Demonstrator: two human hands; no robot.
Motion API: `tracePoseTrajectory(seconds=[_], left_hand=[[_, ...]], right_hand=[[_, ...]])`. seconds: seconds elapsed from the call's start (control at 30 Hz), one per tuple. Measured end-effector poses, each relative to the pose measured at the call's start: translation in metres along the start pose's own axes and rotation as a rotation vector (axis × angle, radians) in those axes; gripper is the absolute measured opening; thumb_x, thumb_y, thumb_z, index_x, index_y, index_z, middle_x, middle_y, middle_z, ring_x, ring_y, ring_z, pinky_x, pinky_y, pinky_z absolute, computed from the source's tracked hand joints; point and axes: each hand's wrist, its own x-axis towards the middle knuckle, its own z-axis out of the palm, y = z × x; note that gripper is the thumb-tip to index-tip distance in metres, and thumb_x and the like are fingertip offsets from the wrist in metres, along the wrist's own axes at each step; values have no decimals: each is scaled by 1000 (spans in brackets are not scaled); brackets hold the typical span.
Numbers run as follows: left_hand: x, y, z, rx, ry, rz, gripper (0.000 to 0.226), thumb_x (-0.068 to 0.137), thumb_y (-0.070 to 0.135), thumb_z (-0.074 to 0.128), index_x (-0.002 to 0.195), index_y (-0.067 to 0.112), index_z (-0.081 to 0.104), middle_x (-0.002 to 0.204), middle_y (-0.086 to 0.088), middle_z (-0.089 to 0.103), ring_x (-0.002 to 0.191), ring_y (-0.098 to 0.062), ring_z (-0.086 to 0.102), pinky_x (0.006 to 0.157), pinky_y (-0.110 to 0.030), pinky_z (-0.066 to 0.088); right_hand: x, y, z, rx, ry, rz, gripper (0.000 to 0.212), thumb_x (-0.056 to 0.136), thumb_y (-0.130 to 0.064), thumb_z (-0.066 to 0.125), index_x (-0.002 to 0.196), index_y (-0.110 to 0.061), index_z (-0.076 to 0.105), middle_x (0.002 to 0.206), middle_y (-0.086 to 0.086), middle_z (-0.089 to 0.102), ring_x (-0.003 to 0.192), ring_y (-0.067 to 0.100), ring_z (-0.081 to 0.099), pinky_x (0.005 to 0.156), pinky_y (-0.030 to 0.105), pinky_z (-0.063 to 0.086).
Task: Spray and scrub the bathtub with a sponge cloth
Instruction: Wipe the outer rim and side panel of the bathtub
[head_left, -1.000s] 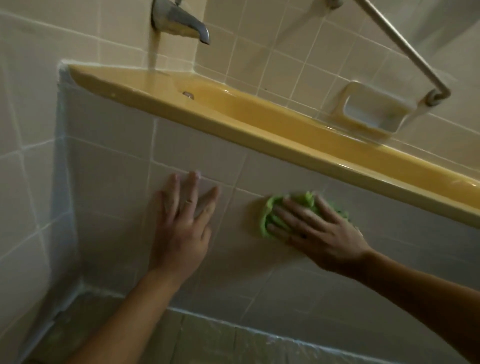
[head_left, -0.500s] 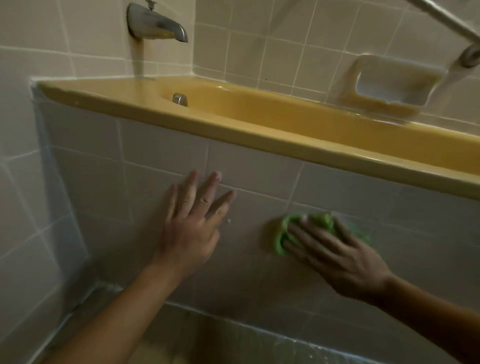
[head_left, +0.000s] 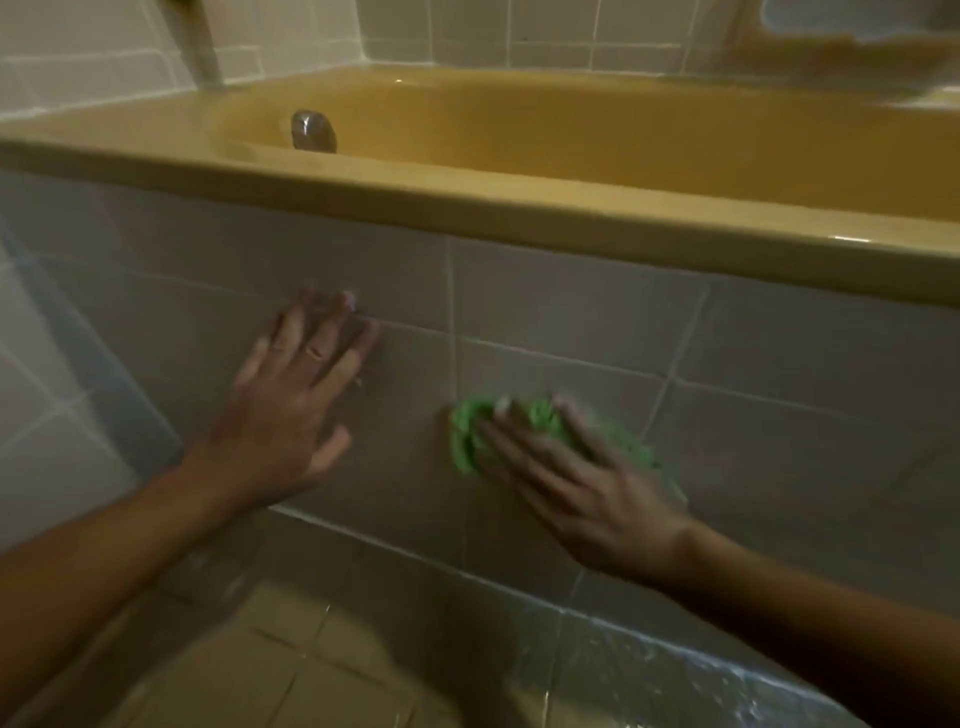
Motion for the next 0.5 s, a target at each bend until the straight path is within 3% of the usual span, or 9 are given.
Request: tracePoseTrajectory(seconds=[0.07, 0.13, 0.27, 0.37, 0.43, 0.5], left_hand=[[-11, -7, 0, 31, -25, 31, 92, 81, 38, 49, 166, 16, 18, 175, -9, 4, 159, -40, 11, 108, -59, 40], [-23, -9, 5, 60, -66, 47, 87, 83, 36, 47, 164, 12, 26, 175, -12, 8, 159, -39, 14, 104, -60, 45], [-38, -10, 22, 101, -156, 113, 93, 78, 39, 49, 163, 11, 25, 175, -12, 3, 161, -35, 4, 115, -65, 32], [-38, -9, 31, 87, -176, 150, 100, 73, 39, 59, 163, 10, 27, 175, -12, 0, 161, -37, 2, 119, -70, 26], [-38, -14, 33, 62, -153, 157, 97, 75, 34, 59, 163, 11, 26, 175, -10, 4, 161, -35, 5, 119, -71, 25], [-44, -23, 34, 27, -144, 151, 91, 79, 30, 52, 164, 11, 25, 174, -11, 11, 161, -34, 11, 118, -71, 27]], right_hand=[[-21, -17, 19, -46, -164, -243, 69, 98, -28, 40, 161, -5, 22, 168, 27, 6, 157, 42, -1, 121, 65, -16], [-10, -14, 17, -22, -89, -253, 68, 94, -26, 44, 158, -5, 32, 167, 23, 20, 157, 38, 13, 124, 63, -12], [42, 23, -20, 109, 194, 177, 61, 102, -14, 43, 161, -10, 29, 168, 16, 24, 156, 33, 22, 125, 61, 10], [57, 30, -36, 66, 307, 418, 57, 108, -18, 44, 162, -15, 28, 167, 13, 26, 155, 34, 22, 122, 64, 20], [43, 7, -24, 28, 221, 322, 59, 105, -14, 46, 161, -12, 28, 168, 16, 24, 156, 36, 22, 123, 65, 17], [12, -22, 6, 17, 11, 27, 60, 103, -10, 41, 161, -8, 27, 169, 19, 18, 157, 36, 14, 125, 63, 5]])
